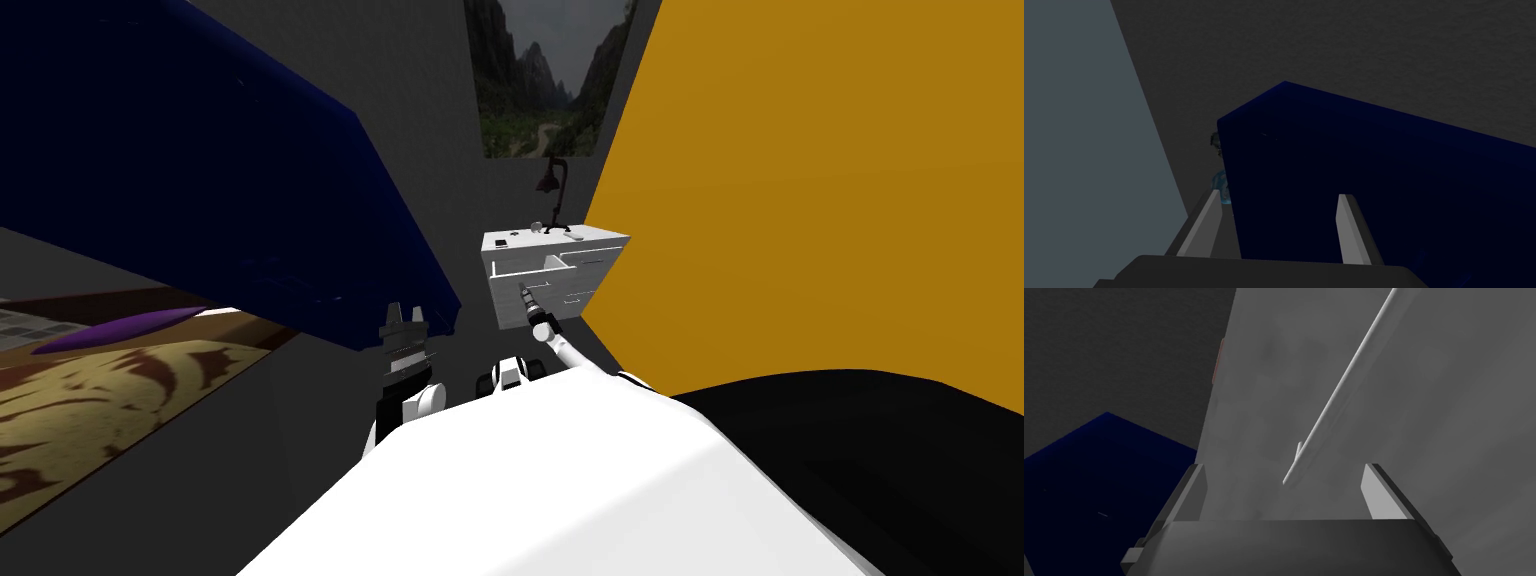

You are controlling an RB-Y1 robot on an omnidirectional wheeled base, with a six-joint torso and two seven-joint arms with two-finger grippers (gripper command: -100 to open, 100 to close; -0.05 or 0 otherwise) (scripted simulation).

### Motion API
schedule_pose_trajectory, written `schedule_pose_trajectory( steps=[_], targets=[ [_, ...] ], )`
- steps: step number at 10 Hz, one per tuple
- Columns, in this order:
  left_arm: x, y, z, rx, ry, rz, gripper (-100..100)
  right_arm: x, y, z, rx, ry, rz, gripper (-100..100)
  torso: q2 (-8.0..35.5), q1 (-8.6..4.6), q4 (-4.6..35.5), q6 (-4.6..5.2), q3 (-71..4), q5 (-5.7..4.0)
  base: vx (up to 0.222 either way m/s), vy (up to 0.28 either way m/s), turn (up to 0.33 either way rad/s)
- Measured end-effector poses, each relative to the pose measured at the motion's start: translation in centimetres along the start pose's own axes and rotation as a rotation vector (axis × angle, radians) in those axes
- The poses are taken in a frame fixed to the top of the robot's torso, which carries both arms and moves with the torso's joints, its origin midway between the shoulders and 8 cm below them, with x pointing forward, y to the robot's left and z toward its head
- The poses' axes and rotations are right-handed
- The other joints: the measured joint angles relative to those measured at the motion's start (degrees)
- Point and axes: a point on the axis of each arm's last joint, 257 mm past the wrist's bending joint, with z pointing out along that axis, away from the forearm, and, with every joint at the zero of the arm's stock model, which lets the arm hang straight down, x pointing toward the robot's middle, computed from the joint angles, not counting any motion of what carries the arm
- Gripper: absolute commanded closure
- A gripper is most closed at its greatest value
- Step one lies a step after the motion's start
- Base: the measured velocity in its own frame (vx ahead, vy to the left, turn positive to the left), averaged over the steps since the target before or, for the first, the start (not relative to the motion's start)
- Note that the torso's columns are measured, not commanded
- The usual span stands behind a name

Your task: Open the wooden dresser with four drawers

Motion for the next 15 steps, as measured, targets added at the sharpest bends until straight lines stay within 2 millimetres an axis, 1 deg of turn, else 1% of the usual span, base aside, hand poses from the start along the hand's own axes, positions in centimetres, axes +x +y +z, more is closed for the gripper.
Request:
schedule_pose_trajectory(
  steps=[5,6,8,13,15],
  targets=[
    [0.0,0.0,0.0,0.0,0.0,0.0,0,-0.5,-1.4,-0.1,0.059,-0.014,-0.281,-100,0.25,0.05,0.07,-0.01,0.15,0.01,0.006,0.0,0.0],
    [0.0,0.0,0.0,0.0,0.0,0.0,0,-0.7,-1.7,-0.1,0.071,-0.015,-0.329,-100,0.24,0.04,0.06,-0.01,0.15,0.01,-0.014,0.036,-0.149],
    [0.0,0.0,0.0,0.0,0.0,0.0,0,0.0,-2.6,1.2,0.081,-0.031,-0.327,-100,0.23,0.19,0.06,-0.02,0.14,0.05,-0.018,0.07,-0.127],
    [0.0,0.0,0.0,0.0,0.0,0.0,0,0.6,-3.6,2.8,0.088,-0.089,-0.313,-100,0.75,0.25,0.58,-0.02,0.44,0.2,-0.016,0.058,-0.099],
    [0.0,0.0,0.0,0.0,0.0,0.0,0,0.8,-4.4,3.1,0.092,-0.114,-0.306,-100,1.06,0.31,0.89,0.01,0.62,0.3,-0.013,0.045,-0.082]
  ],
)
